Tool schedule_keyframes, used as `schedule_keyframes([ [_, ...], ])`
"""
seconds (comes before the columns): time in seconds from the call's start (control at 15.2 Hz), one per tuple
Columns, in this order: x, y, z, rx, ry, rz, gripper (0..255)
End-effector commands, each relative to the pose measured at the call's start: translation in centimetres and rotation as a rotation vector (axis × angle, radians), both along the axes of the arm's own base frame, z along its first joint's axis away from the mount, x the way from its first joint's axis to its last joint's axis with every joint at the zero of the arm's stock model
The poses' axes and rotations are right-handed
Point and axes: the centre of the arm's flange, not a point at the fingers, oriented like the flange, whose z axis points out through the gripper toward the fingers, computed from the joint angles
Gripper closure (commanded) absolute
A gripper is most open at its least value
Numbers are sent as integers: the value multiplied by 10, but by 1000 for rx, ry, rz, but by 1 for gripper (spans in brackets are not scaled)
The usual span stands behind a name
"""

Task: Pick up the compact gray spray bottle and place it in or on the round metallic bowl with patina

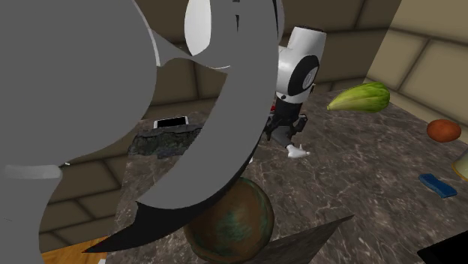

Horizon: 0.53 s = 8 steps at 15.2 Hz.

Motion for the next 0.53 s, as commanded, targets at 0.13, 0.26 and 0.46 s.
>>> schedule_keyframes([
  [0.13, 0, 0, 22, 0, 0, 0, 255],
  [0.26, 0, 0, 32, 0, 0, 0, 255],
  [0.46, 0, 0, 48, 0, 0, 0, 255],
])
